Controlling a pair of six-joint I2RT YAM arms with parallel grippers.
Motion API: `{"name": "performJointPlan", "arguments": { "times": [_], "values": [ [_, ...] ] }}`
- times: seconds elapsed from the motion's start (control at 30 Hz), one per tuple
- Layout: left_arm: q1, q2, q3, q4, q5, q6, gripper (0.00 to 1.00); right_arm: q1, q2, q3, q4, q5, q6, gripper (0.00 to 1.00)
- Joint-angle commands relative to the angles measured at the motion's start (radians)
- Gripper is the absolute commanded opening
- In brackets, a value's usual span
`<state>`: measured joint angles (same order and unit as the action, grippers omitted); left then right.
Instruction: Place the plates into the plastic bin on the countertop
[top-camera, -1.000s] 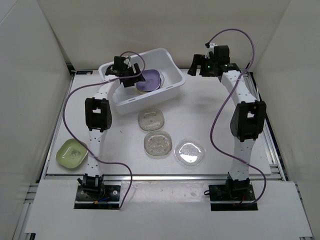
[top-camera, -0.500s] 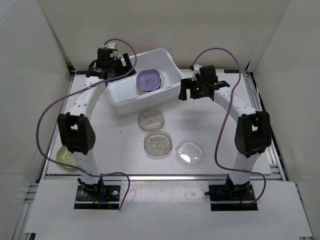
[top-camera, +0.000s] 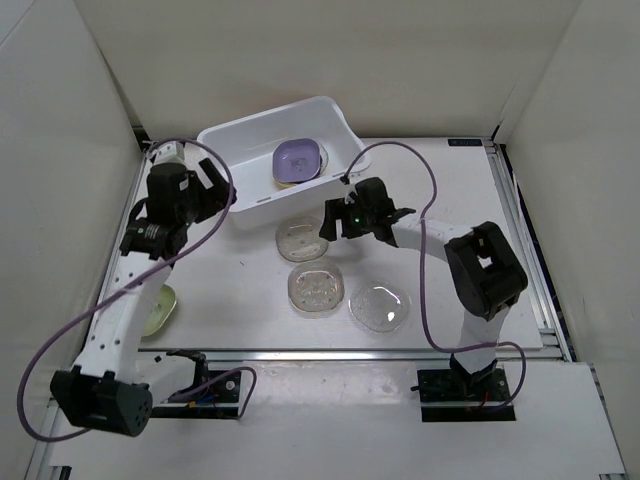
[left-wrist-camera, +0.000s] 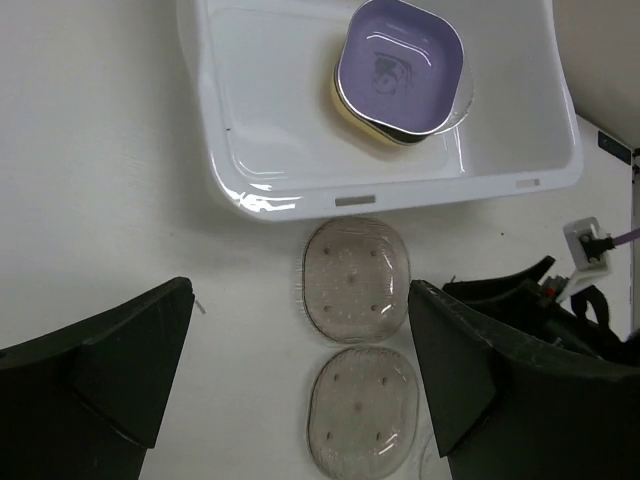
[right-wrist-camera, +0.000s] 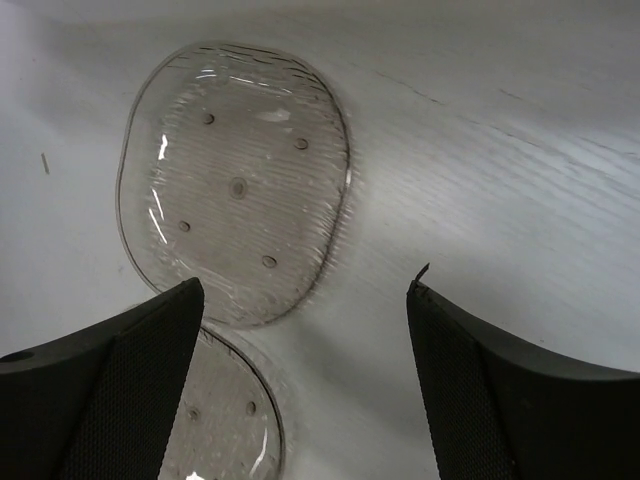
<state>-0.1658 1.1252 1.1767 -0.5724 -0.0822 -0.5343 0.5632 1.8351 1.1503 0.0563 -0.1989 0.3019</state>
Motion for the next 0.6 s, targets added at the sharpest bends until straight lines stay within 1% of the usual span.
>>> {"name": "performJointPlan", "arguments": {
  "times": [0.0,0.13,0.3,0.37,0.43,0.53,0.57],
  "values": [
    [0.002,-0.112,-0.029,-0.102,-0.047,-0.064,0.99,0.032,0.042,-0.021,0.214,0.068,0.091,0.83],
    [0.002,-0.189,-0.063,-0.176,-0.073,-0.098,0.99,0.044,0.088,-0.034,0.281,0.090,0.137,0.80],
    [0.003,-0.248,-0.068,-0.222,-0.094,-0.127,0.99,0.060,0.128,-0.057,0.321,0.176,0.170,0.74],
    [0.000,-0.254,-0.065,-0.234,-0.096,-0.131,0.99,0.063,0.135,-0.064,0.336,0.176,0.177,0.62],
    [0.002,-0.260,-0.055,-0.256,-0.100,-0.135,0.99,0.063,0.135,-0.083,0.352,0.167,0.180,0.56],
    [0.002,-0.272,-0.046,-0.271,-0.106,-0.135,0.99,0.084,0.141,-0.101,0.364,0.164,0.189,0.55],
    [0.002,-0.278,-0.046,-0.280,-0.108,-0.141,0.99,0.099,0.141,-0.107,0.375,0.171,0.189,0.51]
  ]
}}
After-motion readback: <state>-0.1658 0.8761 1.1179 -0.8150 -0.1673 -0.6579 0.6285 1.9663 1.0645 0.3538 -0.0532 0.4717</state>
